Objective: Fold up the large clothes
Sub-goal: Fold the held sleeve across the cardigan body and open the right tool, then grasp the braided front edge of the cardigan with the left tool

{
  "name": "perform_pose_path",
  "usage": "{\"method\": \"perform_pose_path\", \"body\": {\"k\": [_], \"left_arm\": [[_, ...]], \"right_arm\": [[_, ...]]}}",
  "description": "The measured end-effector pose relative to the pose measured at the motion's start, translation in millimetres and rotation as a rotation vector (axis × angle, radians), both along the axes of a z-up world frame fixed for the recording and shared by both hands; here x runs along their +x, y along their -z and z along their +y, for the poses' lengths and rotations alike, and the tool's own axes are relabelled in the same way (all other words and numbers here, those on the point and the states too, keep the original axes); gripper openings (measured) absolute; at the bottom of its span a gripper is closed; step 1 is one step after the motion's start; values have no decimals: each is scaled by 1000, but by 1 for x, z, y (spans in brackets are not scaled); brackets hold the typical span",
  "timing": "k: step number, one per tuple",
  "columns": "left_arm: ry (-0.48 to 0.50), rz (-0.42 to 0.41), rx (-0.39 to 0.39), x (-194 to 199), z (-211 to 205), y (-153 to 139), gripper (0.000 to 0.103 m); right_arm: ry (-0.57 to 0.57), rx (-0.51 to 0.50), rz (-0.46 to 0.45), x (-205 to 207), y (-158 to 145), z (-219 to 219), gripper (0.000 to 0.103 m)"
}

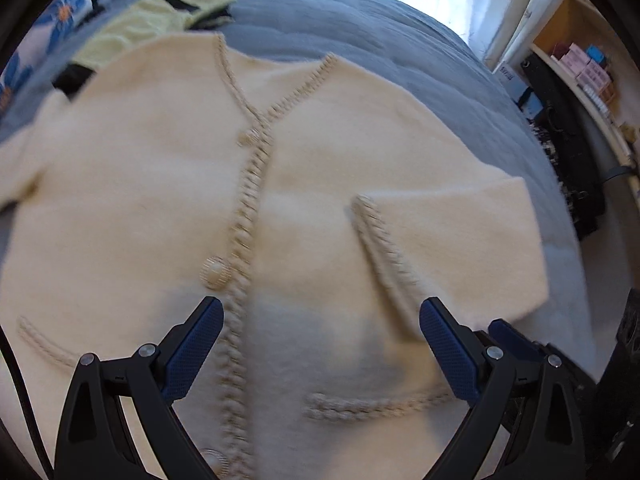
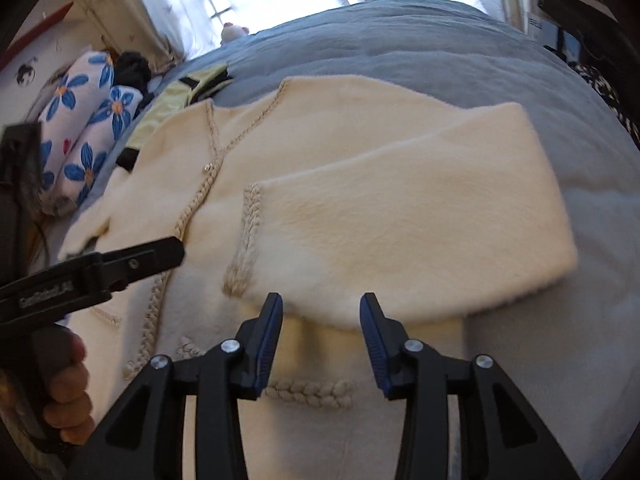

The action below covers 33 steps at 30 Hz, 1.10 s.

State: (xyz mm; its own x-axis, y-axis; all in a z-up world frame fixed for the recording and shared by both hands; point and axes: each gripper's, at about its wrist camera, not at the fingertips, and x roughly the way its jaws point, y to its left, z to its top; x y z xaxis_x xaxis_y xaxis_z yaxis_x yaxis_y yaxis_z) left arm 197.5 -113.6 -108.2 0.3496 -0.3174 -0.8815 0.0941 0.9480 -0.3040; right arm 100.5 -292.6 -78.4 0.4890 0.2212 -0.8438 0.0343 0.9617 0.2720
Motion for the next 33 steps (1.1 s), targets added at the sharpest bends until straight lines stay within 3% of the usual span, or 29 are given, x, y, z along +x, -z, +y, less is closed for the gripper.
{"method": "perform_pose_path", "body": {"k": [3,6,9,12,13,14,16,17,20,24,27,30,33], "left_arm": [[9,66,-110,6,-5,13,98],[12,120,-153,13,-13,27,98],[31,157,-184,19,-25,40,89],[54,160,-174,22,-41,46,74],[77,159,-175,22,-48,45,61],[99,163,-181,23,-55,45,41],[135,179,-175,26,-70,44,20],[142,174,-159,28,-75,41,17],[172,67,-89,34,-90,12,15],[184,-230,47,45,-87,-59,15],[141,-387,145,57,-69,-101,15],[80,-468,228,72,-42,-120,15],[34,-485,312,86,-5,-119,15]], "right_arm": [[55,53,-4,-10,-1,-8,40],[91,101,1,-19,0,-15,40],[100,118,6,-24,2,-16,40],[106,125,25,-26,6,-16,40],[109,130,28,-27,8,-15,40],[111,135,30,-27,8,-15,40],[114,134,31,-28,9,-15,40],[117,131,29,-29,8,-15,40],[123,111,16,-31,3,-16,40],[140,92,3,-35,-3,-20,40],[159,92,6,-35,-4,-24,40],[173,88,15,-35,-2,-26,40],[176,76,33,-32,1,-24,40]]}}
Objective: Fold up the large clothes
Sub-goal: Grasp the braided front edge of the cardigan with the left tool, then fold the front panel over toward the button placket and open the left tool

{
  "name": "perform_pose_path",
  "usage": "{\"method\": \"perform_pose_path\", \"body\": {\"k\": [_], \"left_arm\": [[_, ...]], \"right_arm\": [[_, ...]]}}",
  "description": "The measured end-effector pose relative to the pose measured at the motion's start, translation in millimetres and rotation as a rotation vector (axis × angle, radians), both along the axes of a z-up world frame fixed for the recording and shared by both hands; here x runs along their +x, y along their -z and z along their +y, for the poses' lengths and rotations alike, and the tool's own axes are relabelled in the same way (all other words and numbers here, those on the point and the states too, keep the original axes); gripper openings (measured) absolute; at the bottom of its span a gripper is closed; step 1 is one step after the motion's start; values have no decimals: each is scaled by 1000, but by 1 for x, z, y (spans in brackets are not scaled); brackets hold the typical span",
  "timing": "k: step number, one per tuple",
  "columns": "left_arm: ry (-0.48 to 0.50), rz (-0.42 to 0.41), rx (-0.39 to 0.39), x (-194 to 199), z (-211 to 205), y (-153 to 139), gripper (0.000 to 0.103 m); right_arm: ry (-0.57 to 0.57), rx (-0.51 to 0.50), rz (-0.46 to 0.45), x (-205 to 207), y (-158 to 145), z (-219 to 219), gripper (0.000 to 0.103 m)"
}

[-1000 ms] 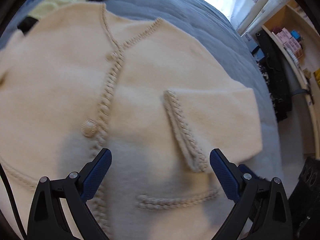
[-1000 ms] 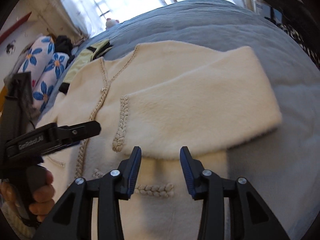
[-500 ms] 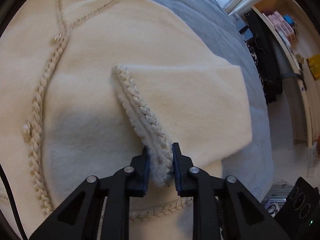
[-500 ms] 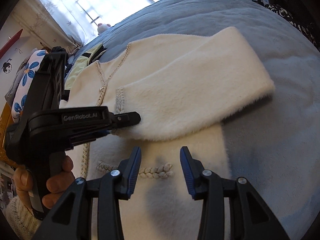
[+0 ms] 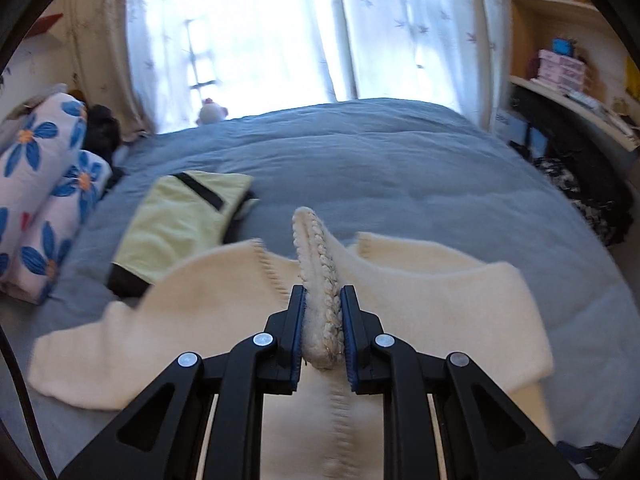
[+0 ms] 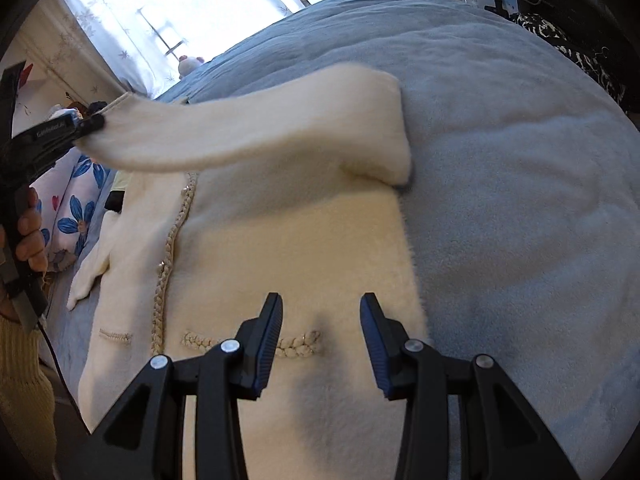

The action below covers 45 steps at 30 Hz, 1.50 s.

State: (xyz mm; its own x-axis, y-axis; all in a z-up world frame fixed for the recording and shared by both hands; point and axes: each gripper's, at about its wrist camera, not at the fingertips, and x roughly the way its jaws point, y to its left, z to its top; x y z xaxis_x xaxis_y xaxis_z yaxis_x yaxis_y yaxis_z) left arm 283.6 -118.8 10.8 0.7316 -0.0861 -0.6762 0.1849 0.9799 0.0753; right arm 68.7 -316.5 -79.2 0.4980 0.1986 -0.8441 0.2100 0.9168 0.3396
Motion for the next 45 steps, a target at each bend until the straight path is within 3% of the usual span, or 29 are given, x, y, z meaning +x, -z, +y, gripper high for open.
{"method": "perform_pose_path", "body": {"k": [2,9,12,14,16,22,27,28,29,30,33,37,39,42,44,45], "left_arm": [[-19,40,13,12,16,15,15],[-35,318,18,38,62,110,19],[-45,385,-86,46,85,123,35],[-71,395,-164,40,108,126,48],[-99,388,-221,47,124,127,54],[-103,471,-298,74,135,153,56],[-109,493,-337,89,131,172,55],[-101,484,-333,88,127,171,46],[-86,479,-328,90,123,170,19],[-73,478,-318,92,119,169,14],[-53,405,-272,97,107,154,13],[-14,250,-279,102,99,125,13],[-25,249,-258,109,97,130,13],[-56,326,-219,120,97,157,13],[-58,342,-226,119,102,170,13],[-54,330,-235,117,103,169,13]], "right_arm": [[-3,-14,14,1,2,2,40],[-35,-62,52,8,2,14,42],[-51,-78,57,10,-4,18,50],[-69,-79,47,14,-12,18,50],[-81,-78,40,24,-24,14,50],[-29,-26,13,80,-57,-21,54],[19,-94,51,146,-41,-48,55],[33,-92,64,158,-33,-55,55],[50,-86,79,169,-24,-63,55],[67,-73,93,177,-15,-71,55],[97,-1,133,198,10,-87,55],[88,24,127,211,28,-92,55],[81,24,123,218,35,-91,55],[77,-4,133,226,45,-86,55],[59,-13,126,230,50,-82,26],[52,-34,122,231,49,-80,21]]}}
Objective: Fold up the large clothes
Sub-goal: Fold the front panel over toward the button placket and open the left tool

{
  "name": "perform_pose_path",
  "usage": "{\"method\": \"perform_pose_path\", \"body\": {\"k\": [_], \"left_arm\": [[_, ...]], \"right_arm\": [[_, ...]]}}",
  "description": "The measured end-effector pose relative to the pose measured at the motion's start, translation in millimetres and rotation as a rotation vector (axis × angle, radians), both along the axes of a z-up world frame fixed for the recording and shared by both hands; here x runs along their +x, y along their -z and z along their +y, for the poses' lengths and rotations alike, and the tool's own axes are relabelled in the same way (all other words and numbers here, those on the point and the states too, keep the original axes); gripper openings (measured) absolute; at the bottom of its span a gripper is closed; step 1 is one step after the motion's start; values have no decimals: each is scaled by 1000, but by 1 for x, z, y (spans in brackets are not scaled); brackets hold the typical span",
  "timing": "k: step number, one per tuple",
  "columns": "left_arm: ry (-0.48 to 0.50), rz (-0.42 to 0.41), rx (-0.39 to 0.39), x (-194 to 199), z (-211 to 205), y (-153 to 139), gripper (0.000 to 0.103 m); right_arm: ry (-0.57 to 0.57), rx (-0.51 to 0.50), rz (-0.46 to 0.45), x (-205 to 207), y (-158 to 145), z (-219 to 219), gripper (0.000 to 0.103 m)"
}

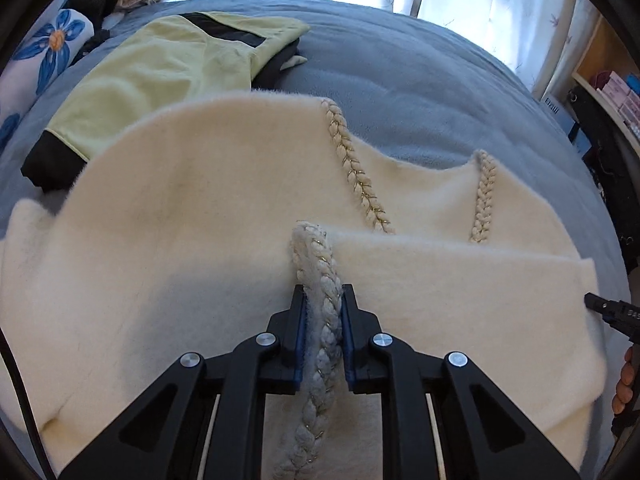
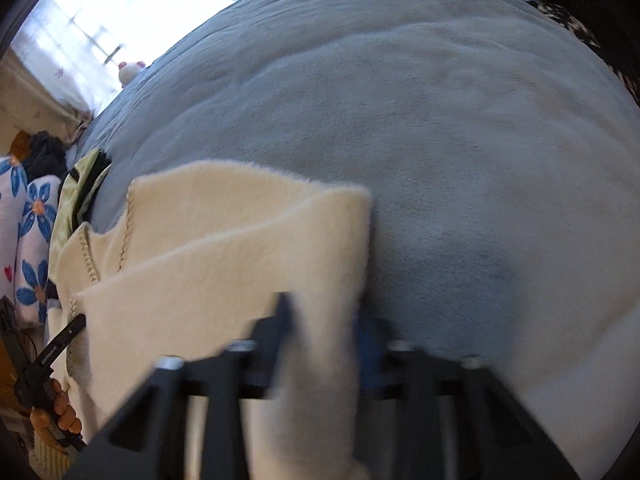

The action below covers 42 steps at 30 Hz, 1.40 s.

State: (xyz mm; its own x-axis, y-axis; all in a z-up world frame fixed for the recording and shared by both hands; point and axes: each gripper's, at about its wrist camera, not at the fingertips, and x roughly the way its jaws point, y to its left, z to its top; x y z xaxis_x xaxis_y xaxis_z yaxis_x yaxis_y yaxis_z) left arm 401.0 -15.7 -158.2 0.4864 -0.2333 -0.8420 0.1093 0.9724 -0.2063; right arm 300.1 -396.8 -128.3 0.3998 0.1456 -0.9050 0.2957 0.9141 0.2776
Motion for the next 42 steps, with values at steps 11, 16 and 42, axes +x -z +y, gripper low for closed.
{"method": "perform_pose_path", "body": {"k": [11,16,42], "left_arm": [[36,44,-9,-18,11,-4,27],[53,68,-30,-47,26,-3,28],[42,-73,-41,-104,17,-51,23]], "right_arm": [[-1,28,3,-21,-17,-2,36],[-123,7,-17,-64,-32,13,43],[-141,-321,-15,-97,-64,92,58]]}}
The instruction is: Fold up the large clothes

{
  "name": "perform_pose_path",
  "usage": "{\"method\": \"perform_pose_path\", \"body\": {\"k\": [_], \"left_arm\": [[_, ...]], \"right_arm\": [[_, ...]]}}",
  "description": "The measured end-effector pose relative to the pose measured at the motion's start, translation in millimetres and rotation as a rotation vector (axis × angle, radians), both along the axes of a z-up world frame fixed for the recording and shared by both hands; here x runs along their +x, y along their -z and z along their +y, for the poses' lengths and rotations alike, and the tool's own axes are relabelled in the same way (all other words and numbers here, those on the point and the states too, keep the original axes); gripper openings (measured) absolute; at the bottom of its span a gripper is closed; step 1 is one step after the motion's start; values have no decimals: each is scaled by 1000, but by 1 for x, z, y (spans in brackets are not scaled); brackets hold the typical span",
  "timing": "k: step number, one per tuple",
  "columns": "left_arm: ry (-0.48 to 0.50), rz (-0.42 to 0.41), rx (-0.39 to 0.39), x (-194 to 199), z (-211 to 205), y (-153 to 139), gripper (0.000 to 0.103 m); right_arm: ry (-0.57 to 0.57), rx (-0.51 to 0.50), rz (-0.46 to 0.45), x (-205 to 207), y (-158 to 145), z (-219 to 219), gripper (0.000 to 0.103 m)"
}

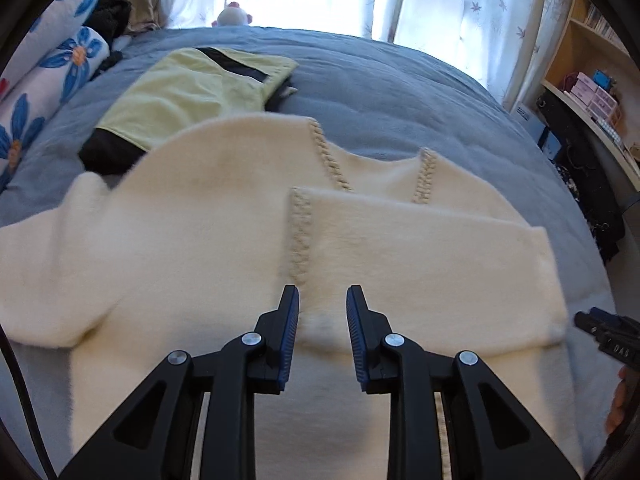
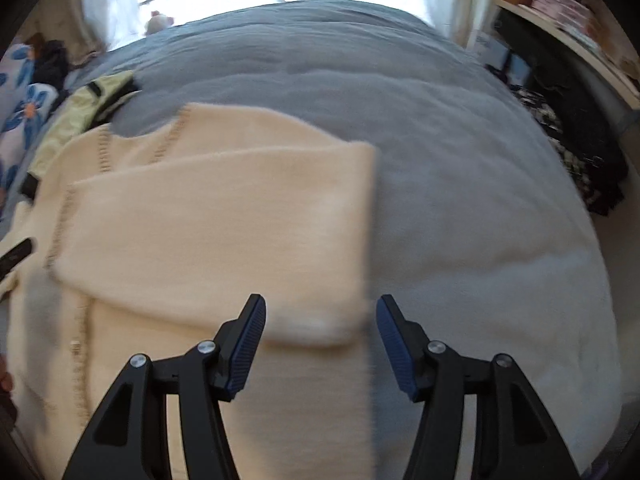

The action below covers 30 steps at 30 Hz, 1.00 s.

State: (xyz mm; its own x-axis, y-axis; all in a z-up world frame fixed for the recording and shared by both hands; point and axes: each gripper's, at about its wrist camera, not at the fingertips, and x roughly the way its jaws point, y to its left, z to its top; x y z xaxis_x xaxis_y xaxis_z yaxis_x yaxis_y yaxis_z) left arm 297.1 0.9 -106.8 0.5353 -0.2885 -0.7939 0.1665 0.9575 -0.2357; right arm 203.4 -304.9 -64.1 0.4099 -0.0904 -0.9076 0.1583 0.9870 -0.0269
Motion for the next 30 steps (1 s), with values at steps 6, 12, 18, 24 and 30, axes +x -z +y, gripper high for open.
{"method": "perform_pose_path", "body": {"k": [6,12,18,24,30], "left_arm": [[45,61,13,15,-48,26,24],[26,106,63,18,-50,48,27],[23,115,85,16,-42,47,27],[16,90,157,3,-49,42,29],[-4,114,153,-12,-34,31,30]], "right_arm": [[-139,134,-41,19,15,55,57],[-72,91,51,28,52,38,54],[4,113,49,8,48,-10,54],[-10,-39,149,7,55,14,74],[-7,-31,186,-2,53,21,79]]}}
